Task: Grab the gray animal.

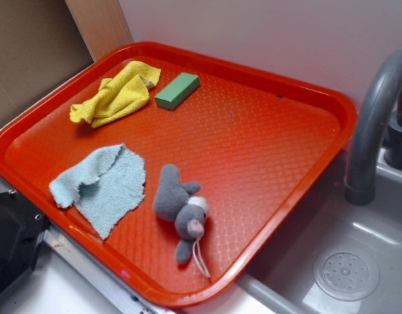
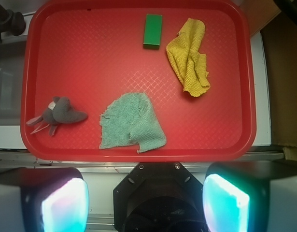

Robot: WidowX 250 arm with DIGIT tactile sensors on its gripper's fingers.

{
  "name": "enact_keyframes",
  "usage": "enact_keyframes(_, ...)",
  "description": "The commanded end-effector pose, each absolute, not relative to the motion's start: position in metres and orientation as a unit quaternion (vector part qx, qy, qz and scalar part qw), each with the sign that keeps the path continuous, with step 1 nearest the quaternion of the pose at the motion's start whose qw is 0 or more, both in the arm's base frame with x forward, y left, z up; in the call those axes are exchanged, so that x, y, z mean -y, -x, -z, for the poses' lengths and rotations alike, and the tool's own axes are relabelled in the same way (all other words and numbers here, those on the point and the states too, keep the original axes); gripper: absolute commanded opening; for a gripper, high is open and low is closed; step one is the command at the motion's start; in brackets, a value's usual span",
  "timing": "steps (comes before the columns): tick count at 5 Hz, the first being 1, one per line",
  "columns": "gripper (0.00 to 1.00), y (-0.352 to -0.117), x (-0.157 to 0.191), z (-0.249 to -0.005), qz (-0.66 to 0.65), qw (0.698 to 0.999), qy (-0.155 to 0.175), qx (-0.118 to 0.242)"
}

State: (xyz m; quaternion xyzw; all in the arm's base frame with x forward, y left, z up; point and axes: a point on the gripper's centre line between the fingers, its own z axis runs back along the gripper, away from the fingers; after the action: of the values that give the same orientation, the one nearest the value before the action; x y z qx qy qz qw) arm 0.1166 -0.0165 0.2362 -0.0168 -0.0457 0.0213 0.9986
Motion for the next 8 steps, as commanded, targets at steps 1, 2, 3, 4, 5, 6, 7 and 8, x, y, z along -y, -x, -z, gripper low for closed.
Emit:
enact_keyframes(1, 1.0, -0.117, 0.016, -0.236, -0.021, 0.999, 0.017, 0.046)
enact_keyframes(2, 1.0, -0.144, 0.037, -0.219, 0.097, 0.99, 0.063, 0.086)
enact_keyframes(3, 1.0, -0.165, 0.055, -0.208, 0.191, 0.973, 0.074, 0.11)
enact_keyframes(4, 1.0, -0.185, 0.089, -0.192, 0.312, 0.935, 0.095, 0.139)
enact_keyframes(5, 1.0, -0.182, 0.125, -0.166, 0.394, 0.901, 0.138, 0.12)
enact_keyframes(6, 1.0, -0.183, 0.134, -0.147, 0.414, 0.897, 0.111, 0.105)
enact_keyframes(7, 1.0, -0.189, 0.138, -0.12, 0.417, 0.9, 0.1, 0.076)
enact_keyframes(8, 1.0, -0.186, 0.144, -0.097, 0.427, 0.898, 0.085, 0.054)
